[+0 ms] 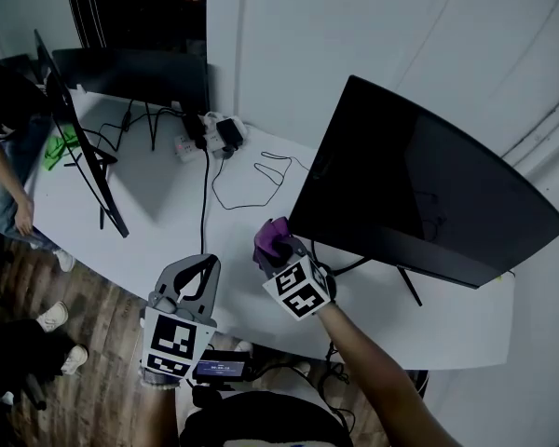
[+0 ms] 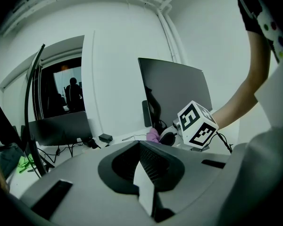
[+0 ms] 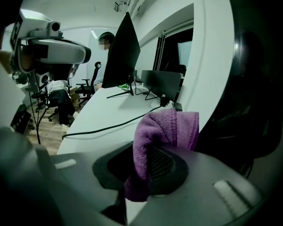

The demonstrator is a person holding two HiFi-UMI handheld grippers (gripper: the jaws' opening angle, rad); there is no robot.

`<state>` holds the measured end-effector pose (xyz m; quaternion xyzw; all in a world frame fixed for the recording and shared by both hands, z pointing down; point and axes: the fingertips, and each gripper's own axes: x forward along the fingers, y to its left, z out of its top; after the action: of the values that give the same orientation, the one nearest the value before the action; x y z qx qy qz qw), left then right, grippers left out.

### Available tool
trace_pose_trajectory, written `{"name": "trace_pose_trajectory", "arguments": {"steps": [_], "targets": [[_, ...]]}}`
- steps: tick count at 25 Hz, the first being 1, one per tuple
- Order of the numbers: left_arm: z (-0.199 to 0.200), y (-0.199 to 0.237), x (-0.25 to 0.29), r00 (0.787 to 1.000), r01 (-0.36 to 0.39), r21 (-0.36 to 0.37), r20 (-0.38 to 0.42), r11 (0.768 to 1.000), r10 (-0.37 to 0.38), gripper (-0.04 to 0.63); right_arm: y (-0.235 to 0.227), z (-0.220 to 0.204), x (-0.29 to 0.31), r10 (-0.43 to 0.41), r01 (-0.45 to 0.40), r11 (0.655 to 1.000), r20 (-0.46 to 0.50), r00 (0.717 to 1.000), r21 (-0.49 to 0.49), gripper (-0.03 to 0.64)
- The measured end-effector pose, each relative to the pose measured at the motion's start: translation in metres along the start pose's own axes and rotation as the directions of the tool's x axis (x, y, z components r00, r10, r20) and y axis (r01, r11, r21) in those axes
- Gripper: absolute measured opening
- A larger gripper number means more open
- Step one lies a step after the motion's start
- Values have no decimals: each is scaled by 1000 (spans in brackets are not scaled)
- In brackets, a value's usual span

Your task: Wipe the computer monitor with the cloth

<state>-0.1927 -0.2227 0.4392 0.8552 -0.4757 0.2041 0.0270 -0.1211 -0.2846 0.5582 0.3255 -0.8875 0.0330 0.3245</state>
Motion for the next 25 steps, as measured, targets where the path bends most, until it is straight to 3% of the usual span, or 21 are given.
{"name": "trace_pose_trajectory", "arguments": {"steps": [5,9,16,25], "targets": [[-3,3,-1,1000,-4,0,-7,1000,4,6,11,3,6,44,-46,996,-21,999,-79,69],[-3,2,0,1000,0,1,-7,1000,0,6,7,6,6,45,-46,998,-17,999,-42,69],[2,-4,5,1000,17,5,3,1000,-17,6,-19,-2,-5,-12,11,985,3,1000,170,69],[10,-14,10,999,34,15,16,999,-34,6,-40,12,-27,-55,-13,877,126,990,481,69]]}}
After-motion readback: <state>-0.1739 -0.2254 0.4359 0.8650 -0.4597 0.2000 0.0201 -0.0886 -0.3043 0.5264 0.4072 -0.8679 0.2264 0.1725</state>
